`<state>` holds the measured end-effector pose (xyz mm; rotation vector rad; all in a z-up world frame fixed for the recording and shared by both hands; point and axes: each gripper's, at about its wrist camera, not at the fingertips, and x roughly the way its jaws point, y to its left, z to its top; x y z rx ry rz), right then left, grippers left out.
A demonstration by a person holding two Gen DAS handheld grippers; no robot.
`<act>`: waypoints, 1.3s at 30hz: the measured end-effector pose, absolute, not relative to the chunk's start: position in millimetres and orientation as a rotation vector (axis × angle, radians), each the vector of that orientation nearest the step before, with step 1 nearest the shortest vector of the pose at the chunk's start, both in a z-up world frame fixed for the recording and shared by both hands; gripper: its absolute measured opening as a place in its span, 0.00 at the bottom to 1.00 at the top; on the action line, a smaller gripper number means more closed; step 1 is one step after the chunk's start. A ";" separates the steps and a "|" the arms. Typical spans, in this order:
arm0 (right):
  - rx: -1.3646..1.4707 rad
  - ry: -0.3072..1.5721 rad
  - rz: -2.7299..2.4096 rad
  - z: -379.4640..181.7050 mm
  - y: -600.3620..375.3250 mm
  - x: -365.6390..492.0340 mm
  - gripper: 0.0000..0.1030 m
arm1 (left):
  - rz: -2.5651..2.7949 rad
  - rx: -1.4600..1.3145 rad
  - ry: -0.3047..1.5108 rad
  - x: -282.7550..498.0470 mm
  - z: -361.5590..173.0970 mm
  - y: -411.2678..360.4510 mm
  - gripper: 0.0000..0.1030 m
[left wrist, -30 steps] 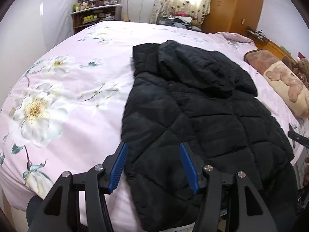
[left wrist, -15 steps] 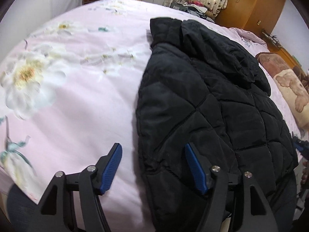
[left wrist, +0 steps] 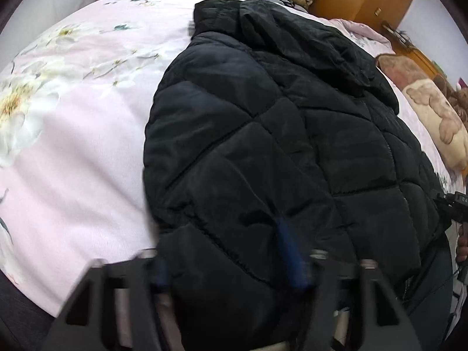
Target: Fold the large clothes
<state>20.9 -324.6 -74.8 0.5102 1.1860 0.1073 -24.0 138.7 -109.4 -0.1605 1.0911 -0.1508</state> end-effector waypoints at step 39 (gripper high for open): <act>0.731 0.752 0.268 81.4 -338.8 51.3 0.11 | -0.243 -0.494 0.675 35.8 78.9 210.3 0.16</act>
